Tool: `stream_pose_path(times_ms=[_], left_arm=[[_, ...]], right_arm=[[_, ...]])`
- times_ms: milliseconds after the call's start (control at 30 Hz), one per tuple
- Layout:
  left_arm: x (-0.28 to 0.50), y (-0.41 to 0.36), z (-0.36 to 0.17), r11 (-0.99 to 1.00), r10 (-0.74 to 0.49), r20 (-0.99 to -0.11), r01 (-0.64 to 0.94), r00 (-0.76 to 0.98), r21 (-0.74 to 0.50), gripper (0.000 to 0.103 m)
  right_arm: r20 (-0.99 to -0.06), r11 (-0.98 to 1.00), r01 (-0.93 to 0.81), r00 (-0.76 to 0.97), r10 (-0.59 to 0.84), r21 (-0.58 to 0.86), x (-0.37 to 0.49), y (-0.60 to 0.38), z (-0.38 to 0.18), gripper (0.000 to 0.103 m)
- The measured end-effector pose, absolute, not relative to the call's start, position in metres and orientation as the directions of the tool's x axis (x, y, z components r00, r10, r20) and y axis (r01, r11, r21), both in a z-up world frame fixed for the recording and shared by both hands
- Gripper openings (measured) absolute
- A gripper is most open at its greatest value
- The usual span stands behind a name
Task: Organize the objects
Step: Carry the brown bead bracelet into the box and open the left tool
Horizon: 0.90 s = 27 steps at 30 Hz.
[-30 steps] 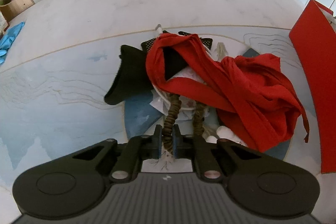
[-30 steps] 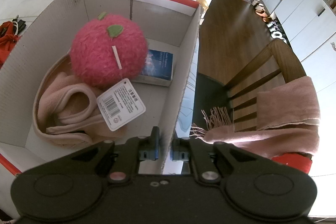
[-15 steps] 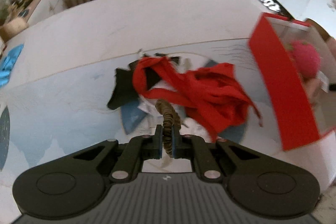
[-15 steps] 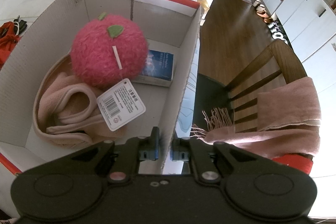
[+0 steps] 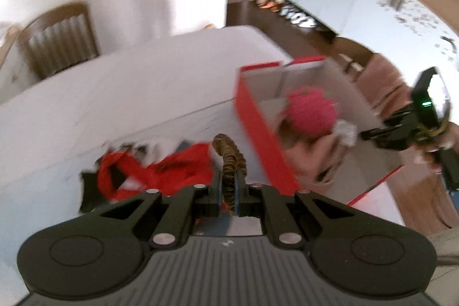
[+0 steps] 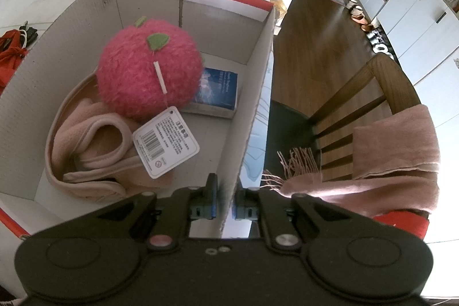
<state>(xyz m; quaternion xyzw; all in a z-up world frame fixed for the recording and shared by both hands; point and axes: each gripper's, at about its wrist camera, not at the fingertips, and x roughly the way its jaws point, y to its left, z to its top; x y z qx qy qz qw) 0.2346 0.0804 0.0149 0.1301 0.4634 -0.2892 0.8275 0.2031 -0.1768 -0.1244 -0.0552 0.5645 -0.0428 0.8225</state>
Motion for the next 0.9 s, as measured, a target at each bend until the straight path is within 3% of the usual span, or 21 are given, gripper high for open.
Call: stream_pose_path(times_ms=[400,667,900], left_arm=[[0.220,-0.035,0.009,0.592,-0.499,-0.822,0.801,0.274,-0.092,0.006],[0.218,-0.083,-0.029,0.505,-0.518,-0.836,0.854,0.183,-0.125,0.006],[0.226,-0.098,-0.071,0.512,-0.450,-0.881,0.850,0.145,-0.122,0.007]], right_arm=[[-0.926,0.991,0.005,0.356,-0.125,-0.132,0.204,-0.177,-0.128,0.008],[-0.926,0.991,0.001,0.356,-0.124,-0.133,0.204,-0.177,-0.129,0.008],[-0.927,0.991,0.001,0.356,-0.122,-0.130,0.203,-0.176,-0.128,0.008]])
